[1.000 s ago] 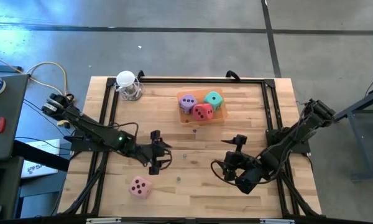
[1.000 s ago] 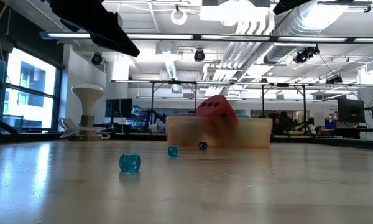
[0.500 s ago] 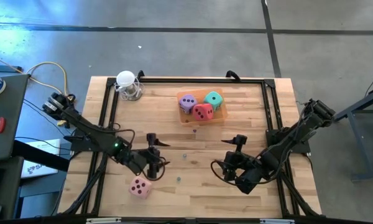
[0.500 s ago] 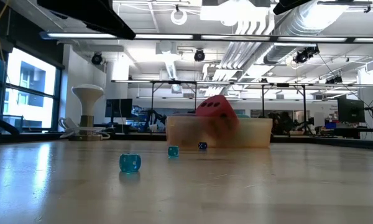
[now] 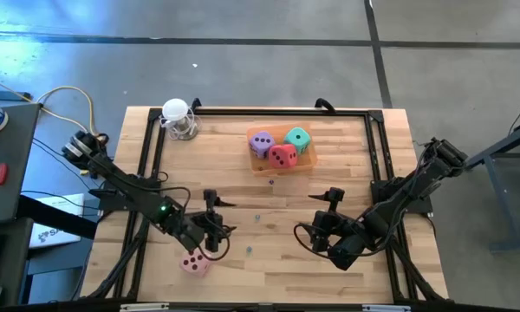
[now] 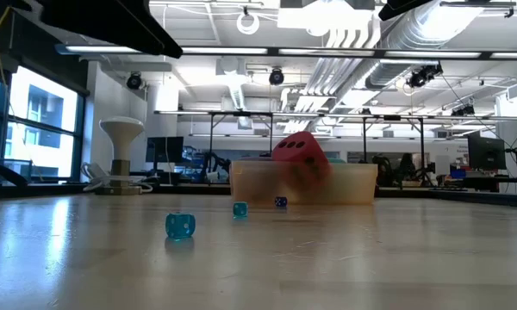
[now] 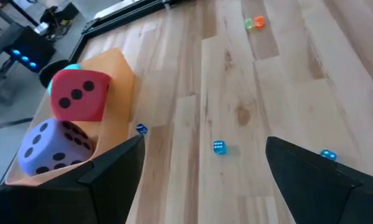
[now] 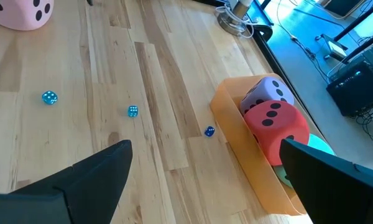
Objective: Pick & Place Dice
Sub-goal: Put the large pink dice into the orange container
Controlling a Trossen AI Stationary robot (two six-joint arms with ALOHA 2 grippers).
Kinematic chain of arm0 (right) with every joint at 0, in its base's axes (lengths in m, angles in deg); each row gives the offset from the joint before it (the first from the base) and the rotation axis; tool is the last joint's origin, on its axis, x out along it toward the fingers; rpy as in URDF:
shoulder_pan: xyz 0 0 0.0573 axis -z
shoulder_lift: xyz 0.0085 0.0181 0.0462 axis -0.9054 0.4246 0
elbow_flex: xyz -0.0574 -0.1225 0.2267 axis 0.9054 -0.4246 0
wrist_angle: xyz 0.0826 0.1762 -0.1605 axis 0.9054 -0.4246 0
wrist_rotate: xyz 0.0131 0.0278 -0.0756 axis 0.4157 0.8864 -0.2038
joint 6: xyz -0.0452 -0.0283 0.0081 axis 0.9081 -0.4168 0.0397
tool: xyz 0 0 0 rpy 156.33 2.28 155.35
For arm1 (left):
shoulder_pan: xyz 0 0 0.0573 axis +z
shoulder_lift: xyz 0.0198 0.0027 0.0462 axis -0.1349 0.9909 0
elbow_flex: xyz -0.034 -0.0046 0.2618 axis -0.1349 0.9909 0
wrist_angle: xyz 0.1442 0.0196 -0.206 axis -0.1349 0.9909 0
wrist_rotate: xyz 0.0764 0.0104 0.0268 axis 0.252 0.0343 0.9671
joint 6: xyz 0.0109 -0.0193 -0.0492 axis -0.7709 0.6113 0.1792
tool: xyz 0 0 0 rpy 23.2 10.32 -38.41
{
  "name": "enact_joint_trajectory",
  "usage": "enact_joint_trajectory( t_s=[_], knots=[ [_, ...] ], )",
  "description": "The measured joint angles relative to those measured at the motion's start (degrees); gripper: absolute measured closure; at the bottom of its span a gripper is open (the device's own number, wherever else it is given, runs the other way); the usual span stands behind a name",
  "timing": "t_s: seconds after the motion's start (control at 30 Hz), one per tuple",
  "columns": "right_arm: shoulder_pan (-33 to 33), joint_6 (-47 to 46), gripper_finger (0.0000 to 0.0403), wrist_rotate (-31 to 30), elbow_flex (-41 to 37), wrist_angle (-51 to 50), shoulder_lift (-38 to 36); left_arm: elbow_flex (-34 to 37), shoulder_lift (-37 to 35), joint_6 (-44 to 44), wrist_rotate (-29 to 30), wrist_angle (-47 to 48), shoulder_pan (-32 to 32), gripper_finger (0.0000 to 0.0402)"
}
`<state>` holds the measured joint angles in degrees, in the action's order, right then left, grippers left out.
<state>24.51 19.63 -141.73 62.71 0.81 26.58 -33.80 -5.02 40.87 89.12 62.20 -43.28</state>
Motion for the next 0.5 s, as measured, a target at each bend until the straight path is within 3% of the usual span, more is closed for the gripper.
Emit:
enact_joint_trajectory(
  t_s=[0.3, 0.5],
  knots=[
    [0.0, 0.1, 0.0003, 0.0, 0.0, 0.0, 0.0, 0.0, -0.2, 1.8, -8.8, -0.8, -0.7, 0.0075],
    [0.0, 0.4, 0.0003, 0.0, 0.0, -0.1, 0.0, 0.0, -2.0, 1.4, -9.3, -0.5, -4.5, 0.0075]
  ],
)
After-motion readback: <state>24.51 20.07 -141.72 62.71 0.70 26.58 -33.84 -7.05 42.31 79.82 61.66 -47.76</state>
